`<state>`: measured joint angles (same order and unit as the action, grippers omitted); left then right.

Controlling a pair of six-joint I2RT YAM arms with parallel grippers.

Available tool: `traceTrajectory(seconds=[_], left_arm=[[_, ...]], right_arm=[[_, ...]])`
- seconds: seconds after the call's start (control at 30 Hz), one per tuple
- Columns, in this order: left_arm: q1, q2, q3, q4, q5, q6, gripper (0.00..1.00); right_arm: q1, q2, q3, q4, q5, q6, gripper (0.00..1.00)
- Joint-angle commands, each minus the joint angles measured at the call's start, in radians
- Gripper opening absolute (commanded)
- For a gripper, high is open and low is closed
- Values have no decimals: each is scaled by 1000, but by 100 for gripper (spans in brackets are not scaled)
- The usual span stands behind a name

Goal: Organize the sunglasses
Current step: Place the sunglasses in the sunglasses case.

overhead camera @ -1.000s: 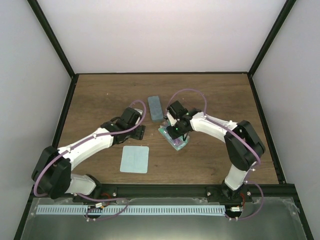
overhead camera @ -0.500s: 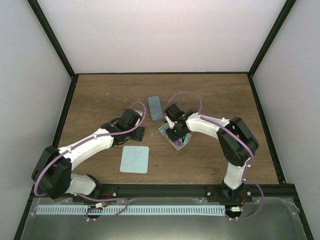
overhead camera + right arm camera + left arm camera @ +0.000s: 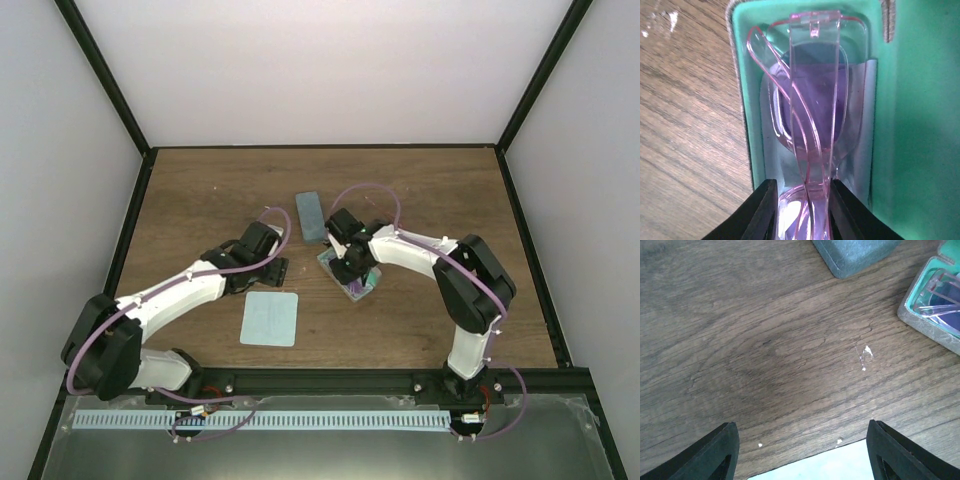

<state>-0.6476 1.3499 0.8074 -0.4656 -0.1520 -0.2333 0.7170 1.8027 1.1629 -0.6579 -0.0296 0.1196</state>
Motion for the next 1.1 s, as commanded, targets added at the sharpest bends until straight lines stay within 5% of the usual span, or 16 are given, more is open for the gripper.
traceTrajectory(seconds=[0.0, 0.37, 0.6, 0.83, 1.07], left_arm=[[4, -44, -4, 13, 5, -15, 72], [1, -45, 9, 64, 99, -82, 72], [-96, 66, -25, 225, 288, -221, 55], [-204, 226, 8, 278, 286, -302, 45], [-207, 347, 60, 247, 242, -395, 40]], right_arm=[[12, -34, 87, -79, 16, 18, 30], [12, -199, 152, -148, -21, 62, 31], [-36, -178, 208, -166, 127, 138, 30], [-152, -188, 140, -95, 7, 130, 30], [-165, -188, 92, -75, -42, 110, 13]])
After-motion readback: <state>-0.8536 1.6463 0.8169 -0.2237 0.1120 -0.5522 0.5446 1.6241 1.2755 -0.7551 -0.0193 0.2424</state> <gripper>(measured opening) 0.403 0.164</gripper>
